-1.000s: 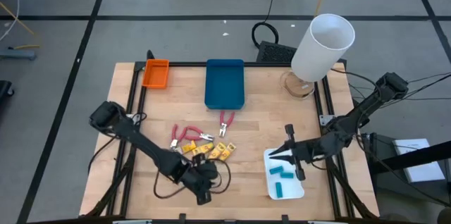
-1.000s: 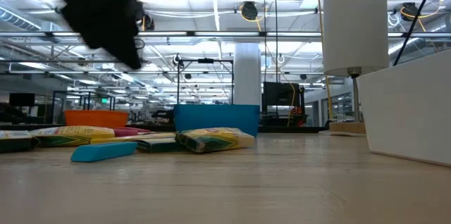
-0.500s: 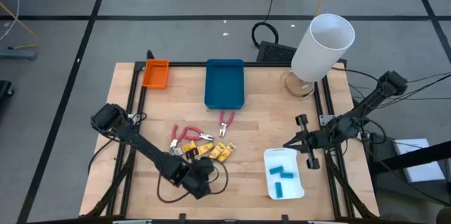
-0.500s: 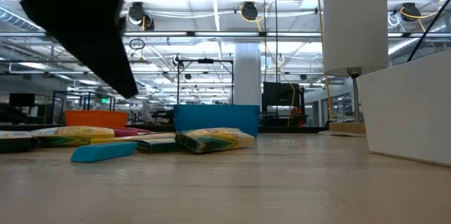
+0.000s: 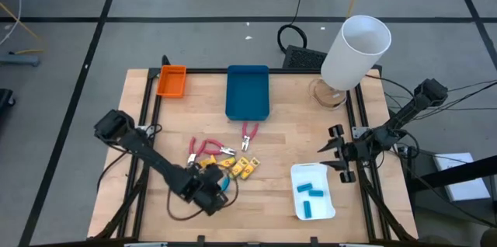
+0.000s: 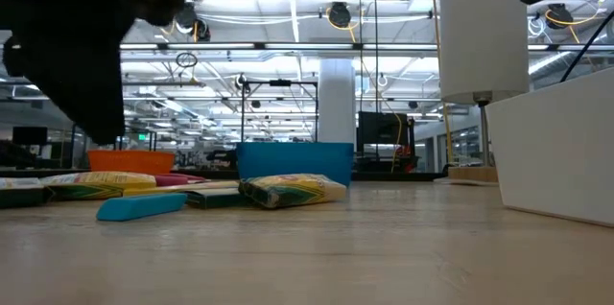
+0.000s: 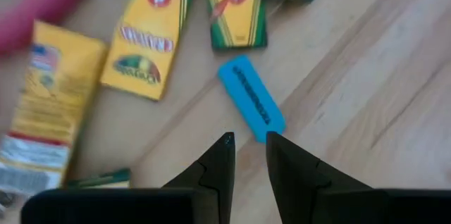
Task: Pick & Place School Supplies
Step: Put the blue eraser into the white bin
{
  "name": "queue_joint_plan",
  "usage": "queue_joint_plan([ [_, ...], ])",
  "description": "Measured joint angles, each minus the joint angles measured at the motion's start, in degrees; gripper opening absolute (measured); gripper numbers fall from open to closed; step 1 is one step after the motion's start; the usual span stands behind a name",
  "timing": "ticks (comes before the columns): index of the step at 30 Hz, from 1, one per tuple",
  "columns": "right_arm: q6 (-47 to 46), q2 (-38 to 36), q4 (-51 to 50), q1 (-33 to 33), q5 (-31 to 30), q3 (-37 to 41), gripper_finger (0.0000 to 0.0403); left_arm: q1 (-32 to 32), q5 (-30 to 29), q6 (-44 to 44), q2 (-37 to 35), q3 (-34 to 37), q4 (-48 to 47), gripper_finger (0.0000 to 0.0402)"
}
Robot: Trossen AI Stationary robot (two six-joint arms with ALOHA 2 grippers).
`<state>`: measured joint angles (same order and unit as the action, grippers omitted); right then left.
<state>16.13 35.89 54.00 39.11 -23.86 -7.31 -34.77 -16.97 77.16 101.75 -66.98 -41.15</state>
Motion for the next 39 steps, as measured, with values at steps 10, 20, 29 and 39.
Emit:
queue_joint_plan([
  [10,-1.75,0.01,-0.24,0.00,0.09,0.00,0.0229,5.03,3.89,-2.94,0.20,0.02,6.23,0.0088],
  [20,-1.80,0.21,-0.66,0.00,0.13,0.02,0.0209,5.46,4.90,-1.16,3.22,0.04,3.69,0.0089],
  [29,-1.93,0.38,-0.70,0.00,0.13,0.07,0.0208,5.45,5.50,-18.88,3.30,0.04,4.73,0.0088],
  [39,-2.59,0.43,-0.73,0.00,0.13,0.07,0.0208,8.38,12.90,-18.21,3.67,0.08,3.13,0.0101],
])
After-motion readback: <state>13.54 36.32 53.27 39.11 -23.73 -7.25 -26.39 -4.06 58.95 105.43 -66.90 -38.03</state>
